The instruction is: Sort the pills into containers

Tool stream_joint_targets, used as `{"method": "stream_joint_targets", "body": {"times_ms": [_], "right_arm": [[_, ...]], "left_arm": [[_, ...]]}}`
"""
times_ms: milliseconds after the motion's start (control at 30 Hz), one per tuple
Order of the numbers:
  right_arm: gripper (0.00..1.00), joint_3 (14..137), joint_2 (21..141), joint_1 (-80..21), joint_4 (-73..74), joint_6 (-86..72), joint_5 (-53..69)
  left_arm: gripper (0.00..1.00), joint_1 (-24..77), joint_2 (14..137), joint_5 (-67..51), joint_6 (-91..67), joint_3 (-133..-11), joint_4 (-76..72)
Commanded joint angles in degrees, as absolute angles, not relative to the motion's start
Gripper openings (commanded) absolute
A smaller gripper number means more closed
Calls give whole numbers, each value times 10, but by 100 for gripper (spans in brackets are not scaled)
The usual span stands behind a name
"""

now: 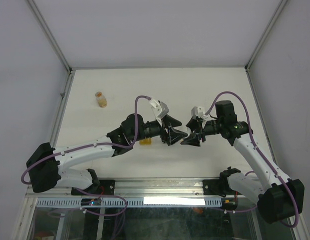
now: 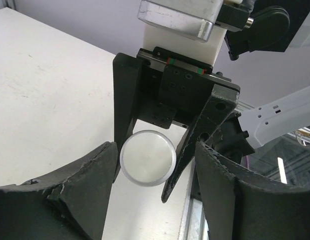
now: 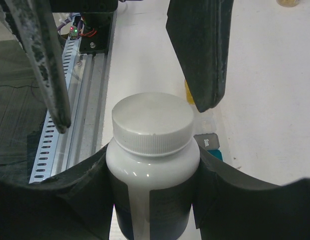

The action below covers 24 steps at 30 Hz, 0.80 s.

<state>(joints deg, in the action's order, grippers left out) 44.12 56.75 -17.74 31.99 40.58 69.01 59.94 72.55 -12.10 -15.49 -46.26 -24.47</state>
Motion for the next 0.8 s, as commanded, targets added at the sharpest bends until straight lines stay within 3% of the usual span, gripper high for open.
{"method": "stream_joint_targets", "body": {"times_ms": [0, 367, 467, 633, 667, 767], "right_arm": [[0, 461, 567, -176, 295, 403, 697], [0, 461, 565, -176, 295, 403, 696], [0, 461, 565, -176, 295, 403, 696], [0, 461, 565, -176, 295, 401, 696], [5, 462, 564, -176, 295, 400, 697], [40, 458, 562, -175, 289, 393, 695]], "left_arm": [[63, 601, 736, -136, -165, -497, -242], [49, 601, 754, -147, -152, -512, -218], [37, 601, 756, -159, -145, -512, -218], [3, 600, 751, -203, -97, -510, -228], [0, 600, 748, -213, -82, -505, -233], [0, 597, 739, -222, -63, -494, -245]]}}
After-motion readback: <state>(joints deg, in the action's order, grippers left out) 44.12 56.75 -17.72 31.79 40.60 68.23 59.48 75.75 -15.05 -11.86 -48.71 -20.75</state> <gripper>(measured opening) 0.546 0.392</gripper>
